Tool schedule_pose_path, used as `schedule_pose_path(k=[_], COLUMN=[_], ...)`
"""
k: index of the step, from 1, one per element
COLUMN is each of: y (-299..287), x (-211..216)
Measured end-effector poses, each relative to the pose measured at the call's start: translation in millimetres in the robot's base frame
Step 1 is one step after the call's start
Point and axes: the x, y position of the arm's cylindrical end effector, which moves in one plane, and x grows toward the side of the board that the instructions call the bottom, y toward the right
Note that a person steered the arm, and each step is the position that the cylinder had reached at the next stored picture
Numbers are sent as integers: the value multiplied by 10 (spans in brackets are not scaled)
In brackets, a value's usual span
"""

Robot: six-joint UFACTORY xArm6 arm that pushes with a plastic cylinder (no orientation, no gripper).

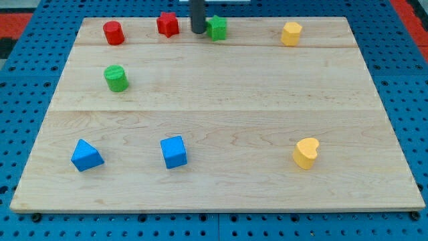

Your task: Move the red star into red circle

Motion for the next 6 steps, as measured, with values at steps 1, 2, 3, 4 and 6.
schedule_pose_path(k=[1,2,3,4,6], y=[151,-139,-557,-720,-1736], x=[-305,-298,-320,-325,-125])
